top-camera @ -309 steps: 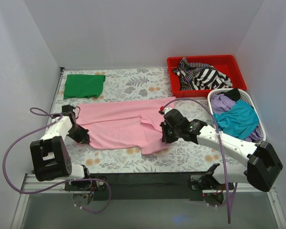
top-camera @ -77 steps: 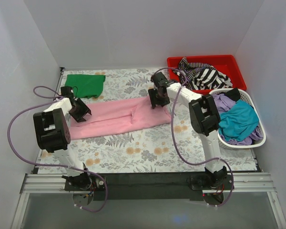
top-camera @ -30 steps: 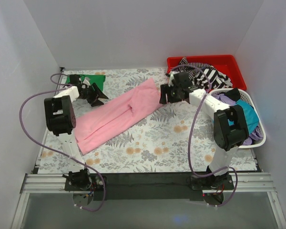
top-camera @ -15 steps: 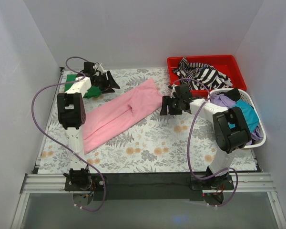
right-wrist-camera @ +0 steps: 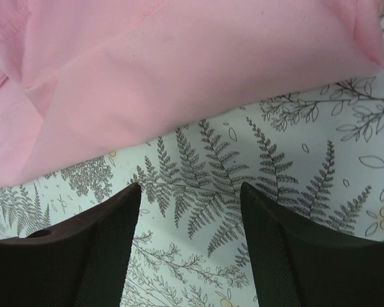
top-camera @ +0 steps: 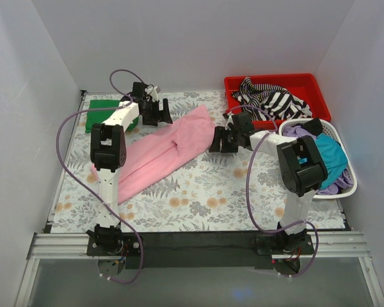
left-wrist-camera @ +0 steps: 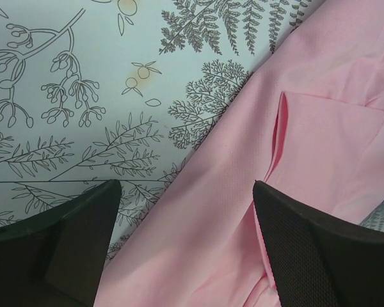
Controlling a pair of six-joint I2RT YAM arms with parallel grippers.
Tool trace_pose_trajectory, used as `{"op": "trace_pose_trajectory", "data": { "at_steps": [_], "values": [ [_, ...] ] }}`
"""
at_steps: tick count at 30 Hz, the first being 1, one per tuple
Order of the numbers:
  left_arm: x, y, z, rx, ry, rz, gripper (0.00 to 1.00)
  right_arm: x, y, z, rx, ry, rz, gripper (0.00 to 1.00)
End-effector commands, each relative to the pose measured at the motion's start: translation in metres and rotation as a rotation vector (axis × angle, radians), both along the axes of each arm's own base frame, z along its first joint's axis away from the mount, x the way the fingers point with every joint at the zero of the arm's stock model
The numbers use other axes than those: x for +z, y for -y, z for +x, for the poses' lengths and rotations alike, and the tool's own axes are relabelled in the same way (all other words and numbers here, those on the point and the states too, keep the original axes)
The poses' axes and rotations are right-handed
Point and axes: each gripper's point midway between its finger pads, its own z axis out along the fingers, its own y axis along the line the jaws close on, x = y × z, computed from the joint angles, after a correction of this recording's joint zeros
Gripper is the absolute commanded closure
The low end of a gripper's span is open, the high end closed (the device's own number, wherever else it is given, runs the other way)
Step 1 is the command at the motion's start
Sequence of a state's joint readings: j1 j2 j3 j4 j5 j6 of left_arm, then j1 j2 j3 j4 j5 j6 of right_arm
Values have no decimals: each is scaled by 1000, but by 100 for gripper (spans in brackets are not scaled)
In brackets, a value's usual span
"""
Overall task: Fold and stack the t-shirts
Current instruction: Fold the tshirt
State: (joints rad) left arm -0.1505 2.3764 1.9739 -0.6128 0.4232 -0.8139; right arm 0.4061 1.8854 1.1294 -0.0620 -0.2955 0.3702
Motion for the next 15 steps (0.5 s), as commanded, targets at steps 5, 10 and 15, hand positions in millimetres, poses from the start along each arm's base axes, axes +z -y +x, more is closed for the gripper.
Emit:
{"op": "trace_pose_trajectory", "data": {
  "at_steps": [5, 10, 15],
  "values": [
    [-35, -7, -33, -2, -127, 91, 39, -23, -13, 16, -7, -56, 4, 33],
    [-37, -10, -41, 20, -155, 96, 70, -22, -21, 33, -11, -48, 12, 41],
    [-42, -11, -55, 50, -200, 88, 94, -23, -32, 50, 4, -45, 15, 58]
  ]
}}
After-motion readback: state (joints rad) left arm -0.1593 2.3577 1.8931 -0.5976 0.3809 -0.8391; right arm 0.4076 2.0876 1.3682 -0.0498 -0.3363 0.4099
